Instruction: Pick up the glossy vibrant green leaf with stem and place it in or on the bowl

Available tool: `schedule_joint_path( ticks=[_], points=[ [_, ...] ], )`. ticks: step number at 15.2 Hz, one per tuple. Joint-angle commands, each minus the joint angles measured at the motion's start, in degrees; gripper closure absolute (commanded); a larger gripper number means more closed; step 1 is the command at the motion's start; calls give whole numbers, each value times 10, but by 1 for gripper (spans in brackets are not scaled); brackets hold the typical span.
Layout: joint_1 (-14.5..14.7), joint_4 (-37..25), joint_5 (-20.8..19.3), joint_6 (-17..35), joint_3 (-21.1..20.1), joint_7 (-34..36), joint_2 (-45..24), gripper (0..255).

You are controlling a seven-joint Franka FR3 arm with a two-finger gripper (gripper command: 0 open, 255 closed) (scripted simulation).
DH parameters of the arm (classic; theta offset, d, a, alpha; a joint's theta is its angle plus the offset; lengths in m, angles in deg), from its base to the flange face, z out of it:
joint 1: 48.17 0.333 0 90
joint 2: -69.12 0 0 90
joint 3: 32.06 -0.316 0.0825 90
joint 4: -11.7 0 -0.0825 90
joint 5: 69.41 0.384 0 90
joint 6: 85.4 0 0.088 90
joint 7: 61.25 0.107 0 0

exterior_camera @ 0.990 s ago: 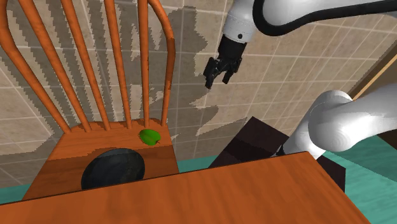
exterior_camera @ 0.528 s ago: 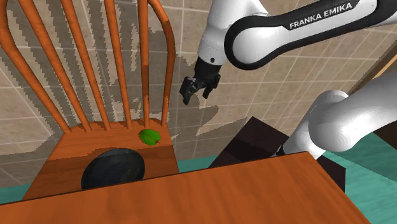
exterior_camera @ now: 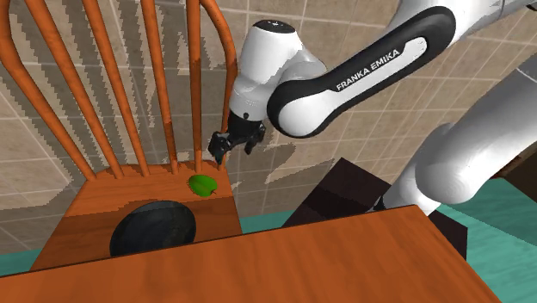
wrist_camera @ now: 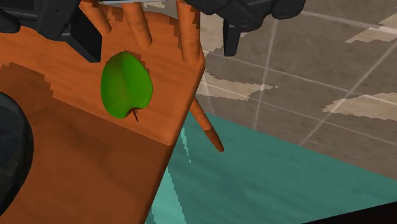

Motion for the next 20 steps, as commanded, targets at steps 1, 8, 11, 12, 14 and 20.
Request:
schedule_joint_path(
  ticks=[1, 8, 11, 12, 14, 20],
  points=[
    [-14, -18, -58, 32, -26, 62, -50, 0],
    [9, -106, -292, 70, -15, 271, -208, 0],
    [21, -113, -327, 83, 2, 296, -234, 0],
    [25, -116, -339, 87, 8, 304, -243, 0],
    [37, -124, -367, 97, 24, 324, -265, 0],
    [37, -124, -366, 97, 25, 324, -265, 0]
  ],
)
